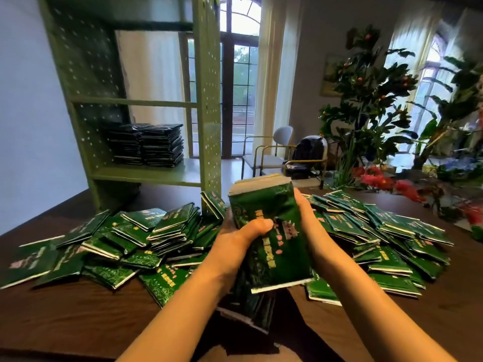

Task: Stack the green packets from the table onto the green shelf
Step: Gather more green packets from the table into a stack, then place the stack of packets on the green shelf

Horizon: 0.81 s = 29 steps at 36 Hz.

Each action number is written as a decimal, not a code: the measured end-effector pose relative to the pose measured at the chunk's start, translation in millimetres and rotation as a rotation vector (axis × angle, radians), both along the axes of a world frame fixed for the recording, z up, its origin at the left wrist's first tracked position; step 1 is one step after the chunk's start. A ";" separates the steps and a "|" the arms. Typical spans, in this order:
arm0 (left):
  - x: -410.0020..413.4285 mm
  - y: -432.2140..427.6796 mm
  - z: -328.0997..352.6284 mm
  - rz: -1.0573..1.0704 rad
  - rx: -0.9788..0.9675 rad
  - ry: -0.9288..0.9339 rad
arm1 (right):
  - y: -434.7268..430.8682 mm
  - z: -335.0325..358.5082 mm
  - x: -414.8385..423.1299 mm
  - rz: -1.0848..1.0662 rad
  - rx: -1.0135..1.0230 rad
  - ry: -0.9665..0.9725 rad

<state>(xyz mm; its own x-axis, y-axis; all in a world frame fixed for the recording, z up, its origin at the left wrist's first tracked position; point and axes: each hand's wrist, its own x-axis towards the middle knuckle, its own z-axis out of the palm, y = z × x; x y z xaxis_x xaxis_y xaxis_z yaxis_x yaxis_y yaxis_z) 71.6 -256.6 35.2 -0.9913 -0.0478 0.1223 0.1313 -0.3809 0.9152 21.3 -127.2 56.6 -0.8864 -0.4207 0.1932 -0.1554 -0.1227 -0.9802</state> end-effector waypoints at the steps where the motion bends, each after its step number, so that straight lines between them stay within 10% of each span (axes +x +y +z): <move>1: -0.2 -6.1 3.8 0.013 0.023 -0.033 | -2.7 -0.6 -2.2 0.003 0.036 0.010; 10: -0.1 -81.6 36.8 0.071 0.100 -0.180 | -59.4 -5.9 -27.5 0.230 0.204 0.182; 29: -67.6 -195.4 81.4 0.118 0.055 -0.249 | -195.0 36.6 -31.4 0.202 -0.016 -0.270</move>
<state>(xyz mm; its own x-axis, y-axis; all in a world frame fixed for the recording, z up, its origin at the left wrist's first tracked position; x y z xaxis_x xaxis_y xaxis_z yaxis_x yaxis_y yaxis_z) 4.0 -452.0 116.6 -0.9778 -0.1647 -0.1299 -0.0483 -0.4259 0.9035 -10.1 -322.2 93.1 -0.8053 -0.5921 -0.0294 0.1388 -0.1401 -0.9803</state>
